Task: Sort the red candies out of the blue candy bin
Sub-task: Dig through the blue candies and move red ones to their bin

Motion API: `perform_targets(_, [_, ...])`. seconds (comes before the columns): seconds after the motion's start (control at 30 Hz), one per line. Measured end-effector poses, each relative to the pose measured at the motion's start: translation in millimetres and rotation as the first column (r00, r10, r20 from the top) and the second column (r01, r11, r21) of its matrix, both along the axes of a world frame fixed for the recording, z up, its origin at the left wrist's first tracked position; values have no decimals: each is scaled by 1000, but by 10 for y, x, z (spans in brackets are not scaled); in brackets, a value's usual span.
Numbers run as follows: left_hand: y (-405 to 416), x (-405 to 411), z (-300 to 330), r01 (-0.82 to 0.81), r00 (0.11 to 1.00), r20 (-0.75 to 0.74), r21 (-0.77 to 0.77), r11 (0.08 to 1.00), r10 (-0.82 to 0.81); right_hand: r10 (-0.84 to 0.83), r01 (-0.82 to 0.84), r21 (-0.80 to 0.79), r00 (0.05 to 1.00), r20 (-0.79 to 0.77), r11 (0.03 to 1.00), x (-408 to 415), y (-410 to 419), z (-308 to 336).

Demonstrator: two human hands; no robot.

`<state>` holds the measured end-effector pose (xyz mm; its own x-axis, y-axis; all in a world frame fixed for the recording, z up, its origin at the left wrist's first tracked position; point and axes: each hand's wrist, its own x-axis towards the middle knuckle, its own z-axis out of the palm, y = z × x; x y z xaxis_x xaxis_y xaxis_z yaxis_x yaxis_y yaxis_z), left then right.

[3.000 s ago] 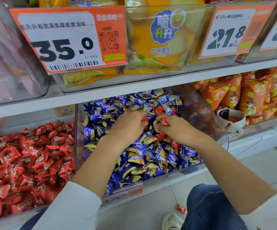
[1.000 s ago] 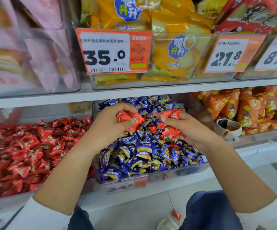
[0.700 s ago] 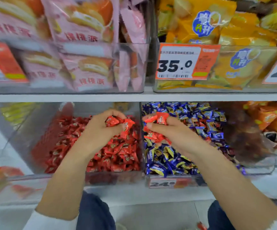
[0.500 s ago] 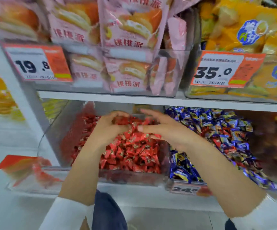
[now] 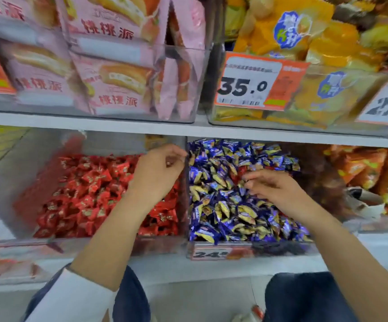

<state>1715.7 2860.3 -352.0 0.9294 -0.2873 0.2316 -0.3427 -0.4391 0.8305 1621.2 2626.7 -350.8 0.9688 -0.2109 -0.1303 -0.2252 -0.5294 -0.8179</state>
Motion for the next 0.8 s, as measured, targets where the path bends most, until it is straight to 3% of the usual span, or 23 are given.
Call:
perform_targets(0.13, [-533, -237, 38, 57, 956, 261, 274, 960, -131, -155, 159, -169, 987, 38, 973, -101, -584, -88])
perform_targets(0.23, [-849, -301, -64, 179, 937, 179, 496, 850, -301, -264, 255, -217, 964, -12, 942, -73, -911, -244])
perform_targets(0.37, [-1071, -237, -243, 208, 944, 13, 752, 626, -329, -331, 320, -172, 942, -43, 932, 101, -1077, -349])
perform_targets(0.47, [-1105, -213, -274, 198, 945, -2, 798, 569, -327, -339, 319, -170, 936, -100, 932, 281, -1087, -370])
perform_targets(0.63, [-1055, -207, -285, 205, 943, 6, 777, 595, -332, -340, 325, -103, 892, -296, 940, 550, -1045, -457])
perform_targets(0.8, [-1039, -190, -318, 254, 936, -35, 756, 603, -352, -405, 405, -68, 860, -309, 912, 757, -931, -525])
